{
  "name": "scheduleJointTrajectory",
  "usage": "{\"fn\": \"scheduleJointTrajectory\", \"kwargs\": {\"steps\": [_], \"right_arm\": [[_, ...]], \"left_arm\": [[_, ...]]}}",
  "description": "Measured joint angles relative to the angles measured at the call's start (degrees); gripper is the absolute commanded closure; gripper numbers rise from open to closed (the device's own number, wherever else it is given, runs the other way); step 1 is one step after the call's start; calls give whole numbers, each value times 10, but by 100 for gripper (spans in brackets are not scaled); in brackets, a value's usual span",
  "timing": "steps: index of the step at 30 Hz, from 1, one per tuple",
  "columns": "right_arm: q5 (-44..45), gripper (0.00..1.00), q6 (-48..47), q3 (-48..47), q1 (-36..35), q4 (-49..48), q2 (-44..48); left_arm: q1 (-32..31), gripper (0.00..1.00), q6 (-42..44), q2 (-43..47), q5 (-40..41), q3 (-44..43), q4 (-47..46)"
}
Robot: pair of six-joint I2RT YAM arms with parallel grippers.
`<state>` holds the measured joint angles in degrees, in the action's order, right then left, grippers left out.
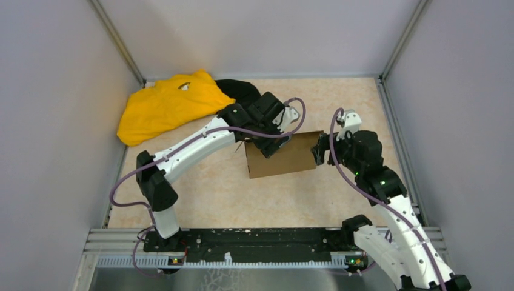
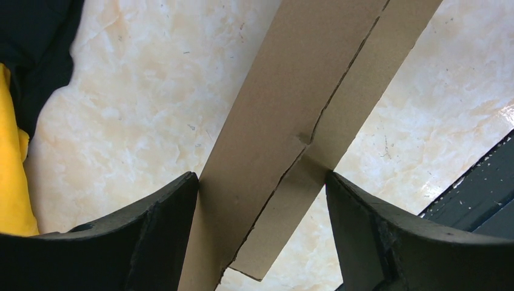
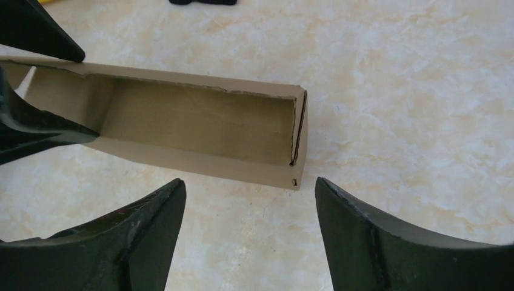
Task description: Fold the paper box
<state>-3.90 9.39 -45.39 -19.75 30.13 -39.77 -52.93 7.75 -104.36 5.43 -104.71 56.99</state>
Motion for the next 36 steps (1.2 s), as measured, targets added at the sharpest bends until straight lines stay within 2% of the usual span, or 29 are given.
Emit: {"fn": "scheduleJointTrajectory", "kwargs": {"steps": [4, 8, 13, 17, 20, 24, 27, 36], "right_arm": [[-1, 10, -31, -44, 0, 18, -5], [-12, 10, -76, -90, 4, 20, -35], [-99, 10, -157, -100, 50, 9, -96], [-172, 14, -223, -137, 62, 35, -182], [-224, 10, -270, -167, 64, 54, -226], [-284, 2, -329, -189, 64, 80, -234], [-326, 1, -366, -215, 63, 97, -243], [-374, 1, -439, -290, 32, 140, -339]], "left_arm": [[2, 19, 10, 4, -2, 9, -15], [7, 19, 18, 9, -11, 21, -32], [20, 20, 32, 26, -40, 48, -58], [36, 19, 50, 37, -79, 67, -75], [49, 20, 67, 43, -105, 74, -75], [73, 20, 90, 50, -139, 81, -71], [91, 21, 103, 56, -162, 89, -68], [116, 22, 125, 66, -212, 101, -64]]}}
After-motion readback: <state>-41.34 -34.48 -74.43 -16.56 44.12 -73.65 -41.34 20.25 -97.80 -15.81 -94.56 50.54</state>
